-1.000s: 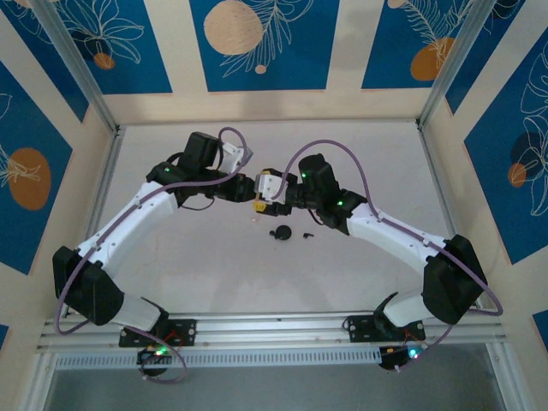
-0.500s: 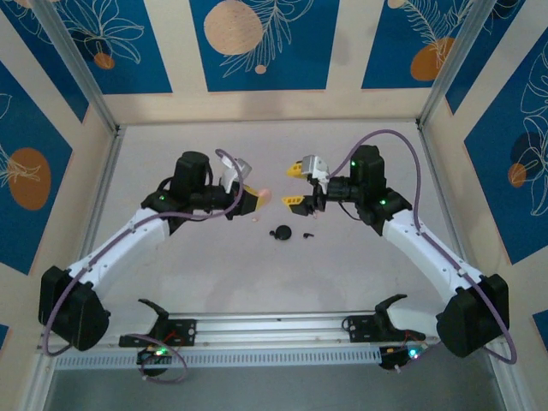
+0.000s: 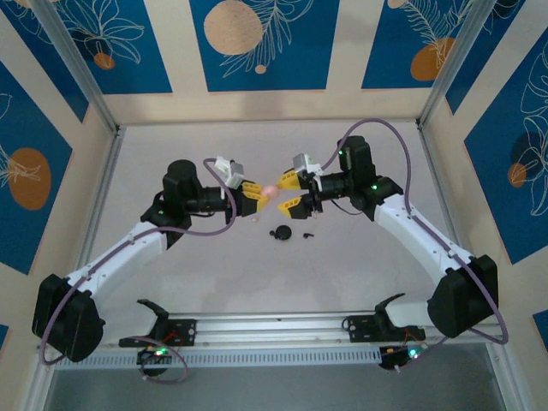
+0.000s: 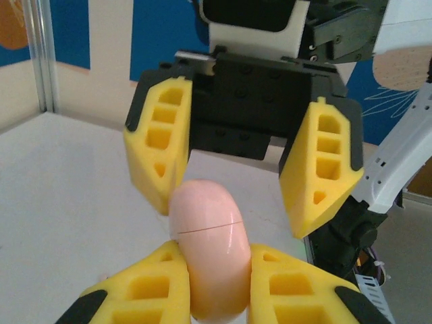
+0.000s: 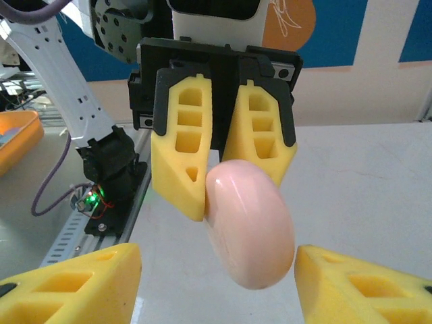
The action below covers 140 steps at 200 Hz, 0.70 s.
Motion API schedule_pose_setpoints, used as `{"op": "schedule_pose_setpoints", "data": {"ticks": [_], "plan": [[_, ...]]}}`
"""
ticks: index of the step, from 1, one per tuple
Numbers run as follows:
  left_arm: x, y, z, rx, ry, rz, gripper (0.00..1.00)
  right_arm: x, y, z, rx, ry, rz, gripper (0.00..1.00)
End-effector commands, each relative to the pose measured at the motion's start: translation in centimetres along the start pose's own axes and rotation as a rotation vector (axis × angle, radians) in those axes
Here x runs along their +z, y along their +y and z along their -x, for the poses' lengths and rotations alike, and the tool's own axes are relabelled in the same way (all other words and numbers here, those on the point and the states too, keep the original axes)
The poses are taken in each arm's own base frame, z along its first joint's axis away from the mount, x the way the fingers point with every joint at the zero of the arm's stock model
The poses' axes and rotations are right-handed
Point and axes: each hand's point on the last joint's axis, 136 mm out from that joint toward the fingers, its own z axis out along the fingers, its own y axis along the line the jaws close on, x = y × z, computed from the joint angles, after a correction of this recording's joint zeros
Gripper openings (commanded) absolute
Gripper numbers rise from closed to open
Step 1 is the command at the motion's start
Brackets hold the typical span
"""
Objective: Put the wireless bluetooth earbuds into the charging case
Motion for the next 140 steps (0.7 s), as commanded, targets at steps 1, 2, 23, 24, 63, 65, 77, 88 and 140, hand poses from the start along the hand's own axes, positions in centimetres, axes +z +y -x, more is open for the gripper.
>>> {"op": "schedule_pose_setpoints", "data": {"ticks": [1,2,23,24,63,65,77,88,140], "plan": [[-0.36,-1.82,1.56,0.063,-0.059,-0.079,0.15,0.19,0.79,0.81,0.008,-0.013,0.061,0.61],[-0.37,-1.81,1.58,0.065,-0.059,-0.080,0.15,0.21,0.77,0.80,0.008,-0.013,0.061,0.61],[-0.38,-1.93,1.69,0.060,-0.071,-0.088,0.15,0.29,0.65,1.06,0.005,-0.017,0.071,0.58],[-0.36,-1.97,1.70,0.059,-0.071,-0.090,0.15,0.32,0.65,1.08,0.004,-0.017,0.073,0.57],[-0.35,-2.03,1.70,0.060,-0.072,-0.093,0.14,0.51,0.83,1.26,-0.004,-0.019,0.102,0.42],[-0.35,-2.05,1.71,0.060,-0.072,-0.094,0.14,0.50,0.85,1.30,-0.006,-0.020,0.103,0.41],[-0.34,-2.08,1.68,0.057,-0.071,-0.098,0.13,0.63,0.84,1.32,-0.012,-0.022,0.110,0.35],[-0.29,-2.18,1.67,0.056,-0.071,-0.102,0.13,0.77,0.87,1.36,-0.012,-0.024,0.118,0.31],[-0.45,-2.04,1.37,0.067,-0.060,-0.080,0.18,0.89,1.07,1.55,-0.026,-0.022,0.141,0.10]]}}
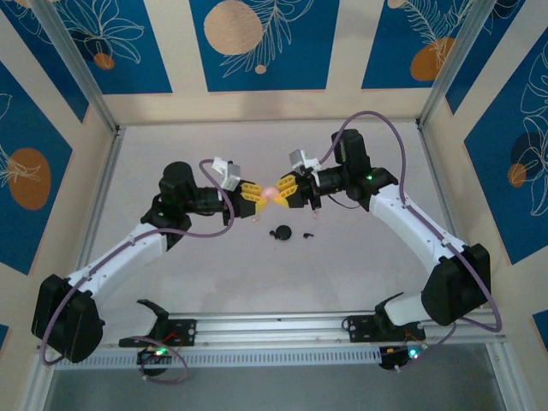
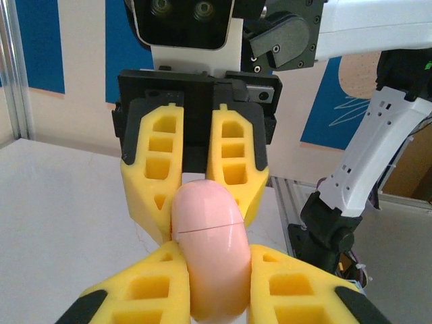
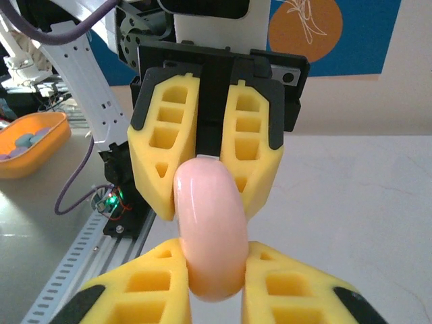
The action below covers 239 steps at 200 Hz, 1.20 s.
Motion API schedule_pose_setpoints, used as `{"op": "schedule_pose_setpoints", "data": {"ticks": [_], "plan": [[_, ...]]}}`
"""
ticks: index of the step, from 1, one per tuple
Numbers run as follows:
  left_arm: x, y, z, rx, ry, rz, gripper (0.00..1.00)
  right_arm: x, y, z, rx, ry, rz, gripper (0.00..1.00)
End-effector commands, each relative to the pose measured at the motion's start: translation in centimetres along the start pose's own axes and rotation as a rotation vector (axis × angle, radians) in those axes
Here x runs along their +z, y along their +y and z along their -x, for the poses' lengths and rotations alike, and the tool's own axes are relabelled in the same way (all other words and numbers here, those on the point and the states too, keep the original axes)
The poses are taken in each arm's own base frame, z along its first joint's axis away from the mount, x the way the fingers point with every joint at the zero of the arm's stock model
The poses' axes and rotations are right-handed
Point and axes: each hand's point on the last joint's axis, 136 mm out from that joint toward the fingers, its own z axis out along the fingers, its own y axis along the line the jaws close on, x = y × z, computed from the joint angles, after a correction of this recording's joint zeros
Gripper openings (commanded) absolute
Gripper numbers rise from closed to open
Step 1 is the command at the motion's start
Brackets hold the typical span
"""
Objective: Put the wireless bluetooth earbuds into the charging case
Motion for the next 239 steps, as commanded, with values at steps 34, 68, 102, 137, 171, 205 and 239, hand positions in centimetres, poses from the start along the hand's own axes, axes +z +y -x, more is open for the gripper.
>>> {"op": "schedule_pose_setpoints", "data": {"ticks": [34,68,102,137,171,205,239], "plan": [[-0.6,0.1,-0.6,0.067,0.052,0.066,0.43,0.0,0.5,-0.1,-0.047,0.063,-0.025,0.09],[-1.8,0.5,-2.6,0.170,0.205,0.154,0.49,-1.3,-1.4,-3.0,-0.133,0.295,-0.230,0.09],[-2.6,0.4,-4.8,0.267,0.325,0.174,0.50,-1.1,-1.3,-4.2,-0.215,0.408,-0.272,0.09],[-2.5,0.1,-5.5,0.287,0.358,0.160,0.50,0.5,0.0,-3.8,-0.246,0.398,-0.227,0.09],[-2.0,-0.2,-5.9,0.281,0.365,0.138,0.49,1.8,0.7,-3.5,-0.251,0.370,-0.183,0.10],[-1.7,-0.4,-5.8,0.274,0.348,0.128,0.47,2.5,1.1,-3.2,-0.253,0.347,-0.157,0.10],[-1.4,-0.5,-5.7,0.257,0.325,0.120,0.40,2.7,1.1,-2.9,-0.252,0.329,-0.149,0.10]]}}
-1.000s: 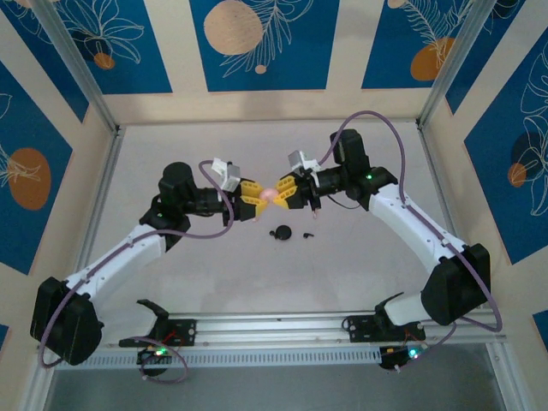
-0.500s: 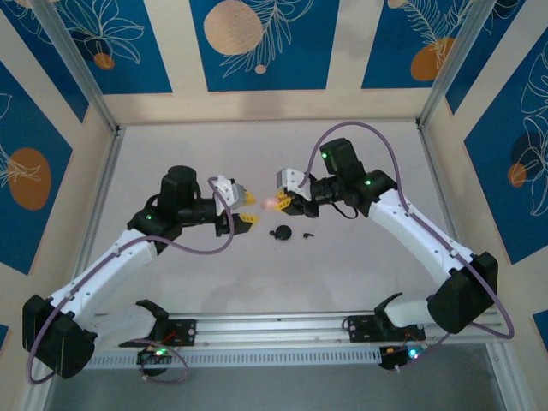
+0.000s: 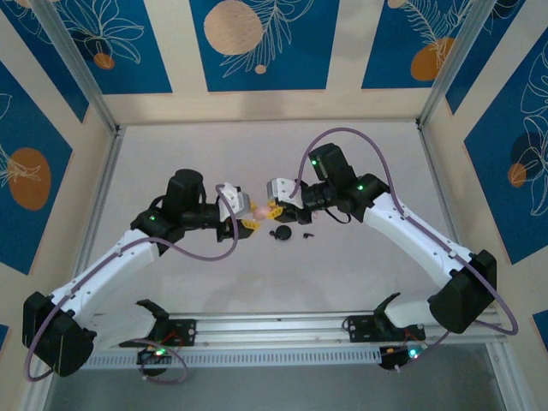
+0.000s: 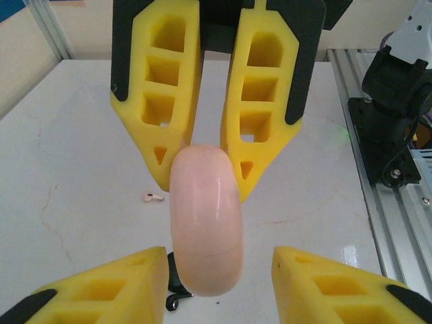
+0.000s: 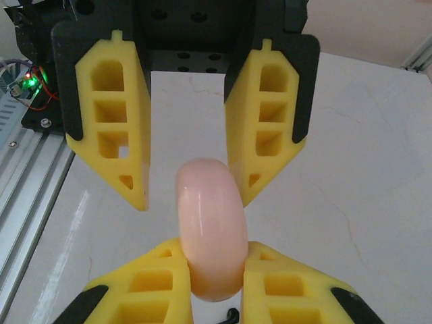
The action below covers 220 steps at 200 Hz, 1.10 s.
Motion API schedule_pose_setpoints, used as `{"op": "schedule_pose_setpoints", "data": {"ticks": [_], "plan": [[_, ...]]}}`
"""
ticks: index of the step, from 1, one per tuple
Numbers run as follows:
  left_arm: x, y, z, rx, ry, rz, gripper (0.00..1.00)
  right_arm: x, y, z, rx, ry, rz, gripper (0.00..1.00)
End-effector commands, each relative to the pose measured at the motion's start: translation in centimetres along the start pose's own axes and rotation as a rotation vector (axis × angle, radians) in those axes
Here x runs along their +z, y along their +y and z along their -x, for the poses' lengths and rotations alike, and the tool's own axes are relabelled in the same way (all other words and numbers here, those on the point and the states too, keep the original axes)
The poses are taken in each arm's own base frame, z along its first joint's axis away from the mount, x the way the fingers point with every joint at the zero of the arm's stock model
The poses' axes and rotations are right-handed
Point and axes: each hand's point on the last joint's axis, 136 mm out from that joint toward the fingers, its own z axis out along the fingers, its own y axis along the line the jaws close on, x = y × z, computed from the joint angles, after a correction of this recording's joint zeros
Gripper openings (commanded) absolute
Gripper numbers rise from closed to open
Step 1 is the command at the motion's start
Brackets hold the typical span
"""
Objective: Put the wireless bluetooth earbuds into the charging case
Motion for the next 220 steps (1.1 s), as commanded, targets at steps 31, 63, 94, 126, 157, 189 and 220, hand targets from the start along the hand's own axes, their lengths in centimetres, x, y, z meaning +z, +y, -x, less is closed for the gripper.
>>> {"op": "schedule_pose_setpoints", "data": {"ticks": [31,63,94,126,157,189,220], "plan": [[0.1,-0.4,1.5,0.016,-0.056,-0.022,0.39,-0.1,0.2,1.5,-0.011,-0.055,0.023,0.10],[0.2,-0.4,1.5,0.015,-0.059,-0.025,0.29,0.0,0.2,1.5,-0.010,-0.060,0.023,0.10],[0.1,-0.5,1.4,0.015,-0.053,-0.028,0.19,-0.1,0.2,1.8,-0.008,-0.071,0.023,0.11],[0.1,-0.6,1.4,0.014,-0.051,-0.028,0.17,0.0,-0.3,1.7,0.009,-0.074,-0.004,0.41],[0.1,-0.7,1.4,0.011,-0.051,-0.033,0.17,-0.1,-1.0,1.4,0.020,-0.075,-0.023,0.44],[0.1,-0.8,1.4,0.010,-0.047,-0.038,0.16,-0.8,-2.2,1.3,0.039,-0.083,-0.061,0.43],[0.1,-0.9,1.2,0.009,-0.042,-0.038,0.16,-1.7,-3.3,1.4,0.058,-0.101,-0.096,0.43]]}}
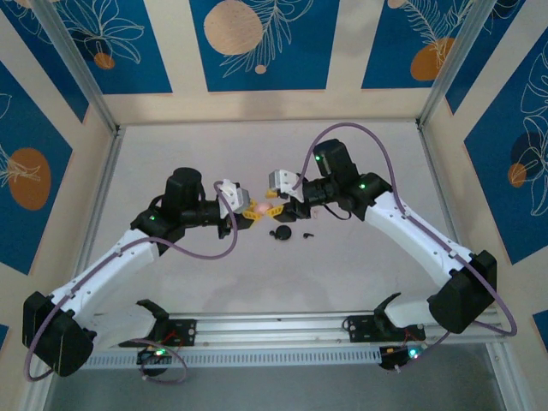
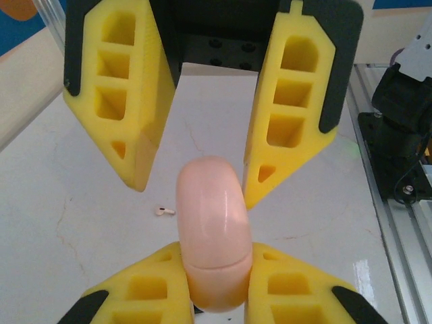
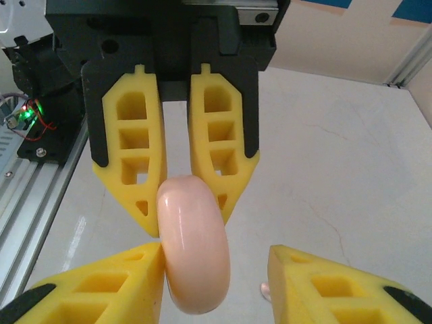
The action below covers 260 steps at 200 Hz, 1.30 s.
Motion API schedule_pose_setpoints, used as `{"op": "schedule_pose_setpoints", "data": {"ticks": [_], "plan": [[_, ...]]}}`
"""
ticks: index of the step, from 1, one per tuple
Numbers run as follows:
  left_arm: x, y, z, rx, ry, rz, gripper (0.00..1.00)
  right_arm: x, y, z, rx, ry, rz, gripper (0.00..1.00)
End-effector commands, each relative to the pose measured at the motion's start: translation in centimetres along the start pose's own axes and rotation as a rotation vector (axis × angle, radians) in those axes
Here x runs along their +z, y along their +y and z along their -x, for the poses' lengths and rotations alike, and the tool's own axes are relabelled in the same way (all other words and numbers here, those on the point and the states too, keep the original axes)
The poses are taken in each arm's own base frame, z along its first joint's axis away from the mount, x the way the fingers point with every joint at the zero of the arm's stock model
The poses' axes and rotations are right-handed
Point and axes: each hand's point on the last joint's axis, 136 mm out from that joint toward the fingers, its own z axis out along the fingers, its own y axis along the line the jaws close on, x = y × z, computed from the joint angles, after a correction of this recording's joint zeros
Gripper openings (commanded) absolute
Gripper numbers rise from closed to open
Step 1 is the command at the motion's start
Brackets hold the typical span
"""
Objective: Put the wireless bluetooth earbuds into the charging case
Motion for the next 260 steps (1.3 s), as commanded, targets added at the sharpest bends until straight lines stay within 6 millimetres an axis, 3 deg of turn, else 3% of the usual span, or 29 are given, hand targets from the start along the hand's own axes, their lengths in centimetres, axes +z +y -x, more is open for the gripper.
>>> {"op": "schedule_pose_setpoints", "data": {"ticks": [1,74,104,126,192,224,260], "plan": [[0.1,-1.6,0.2,0.000,-0.007,-0.067,0.16,-1.0,-1.8,0.5,0.007,-0.033,-0.064,0.43],[0.3,-1.3,-0.2,-0.013,-0.010,-0.051,0.16,-1.9,-2.0,0.9,0.065,-0.085,-0.056,0.42],[0.8,-0.3,-1.7,-0.064,-0.011,0.010,0.14,-3.0,-2.1,1.2,0.132,-0.115,-0.063,0.43],[1.3,0.6,-3.6,-0.133,-0.038,0.045,0.14,-3.8,-3.5,0.3,0.288,-0.099,-0.117,0.43],[-0.1,5.0,-8.2,-0.397,-0.161,0.227,0.15,-3.9,-5.6,-6.2,0.631,0.158,-0.201,0.42],[-0.5,5.8,-9.7,-0.445,-0.119,0.284,0.15,-4.6,-8.3,-12.0,0.962,0.383,-0.327,0.41],[-0.4,5.9,-10.3,-0.455,-0.094,0.291,0.15,-4.5,-8.8,-19.5,1.325,0.606,-0.407,0.38]]}}
